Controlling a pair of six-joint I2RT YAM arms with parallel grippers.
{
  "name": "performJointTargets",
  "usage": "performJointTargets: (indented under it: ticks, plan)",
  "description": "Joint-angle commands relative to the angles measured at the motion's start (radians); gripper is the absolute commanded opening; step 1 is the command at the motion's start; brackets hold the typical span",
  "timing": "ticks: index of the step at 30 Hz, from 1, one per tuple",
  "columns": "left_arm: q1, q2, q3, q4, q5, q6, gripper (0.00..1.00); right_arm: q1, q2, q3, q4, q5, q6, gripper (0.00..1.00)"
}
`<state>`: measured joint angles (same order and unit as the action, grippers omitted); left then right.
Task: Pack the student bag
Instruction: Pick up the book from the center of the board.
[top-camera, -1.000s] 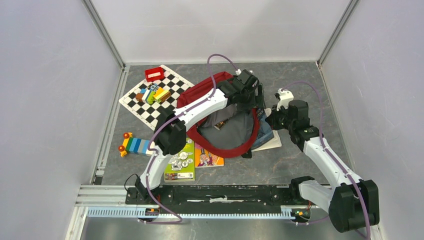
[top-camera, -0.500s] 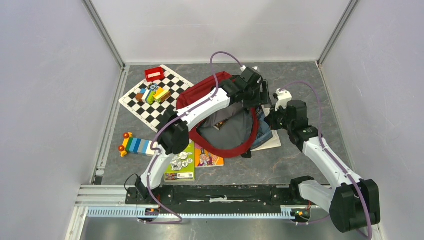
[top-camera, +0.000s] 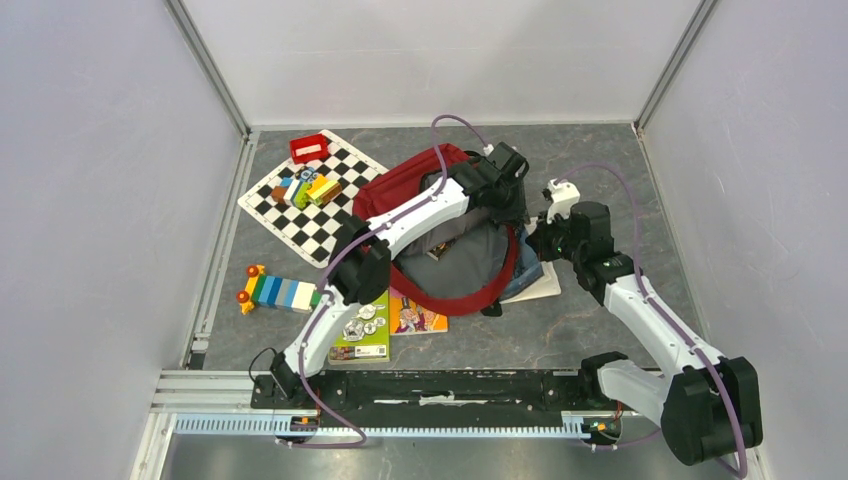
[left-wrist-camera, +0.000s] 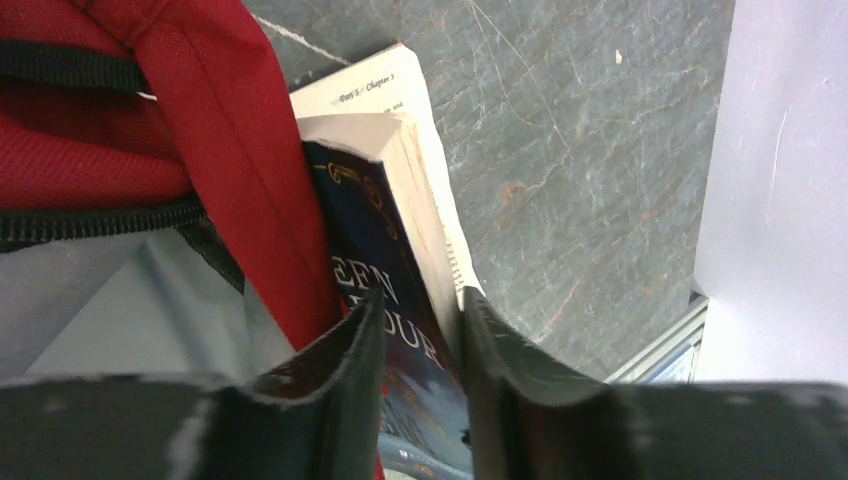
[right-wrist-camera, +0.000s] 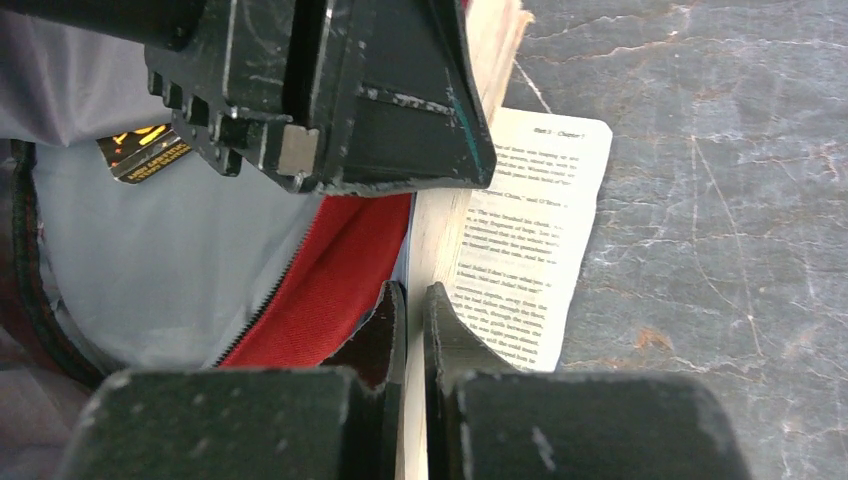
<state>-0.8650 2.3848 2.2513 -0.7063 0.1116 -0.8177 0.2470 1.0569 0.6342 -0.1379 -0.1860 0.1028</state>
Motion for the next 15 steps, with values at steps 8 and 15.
performJointTargets:
  ticks: [8, 15]
  plan:
    - [0.031, -0.122, -0.114, 0.088, 0.072, -0.015, 0.02, 0.008, -0.047, 0.074, -0.064, 0.050, 0.028, 0.32]
    - [0.041, -0.163, -0.149, 0.132, 0.090, -0.033, 0.02, -0.056, -0.017, 0.041, -0.065, -0.114, 0.047, 0.84]
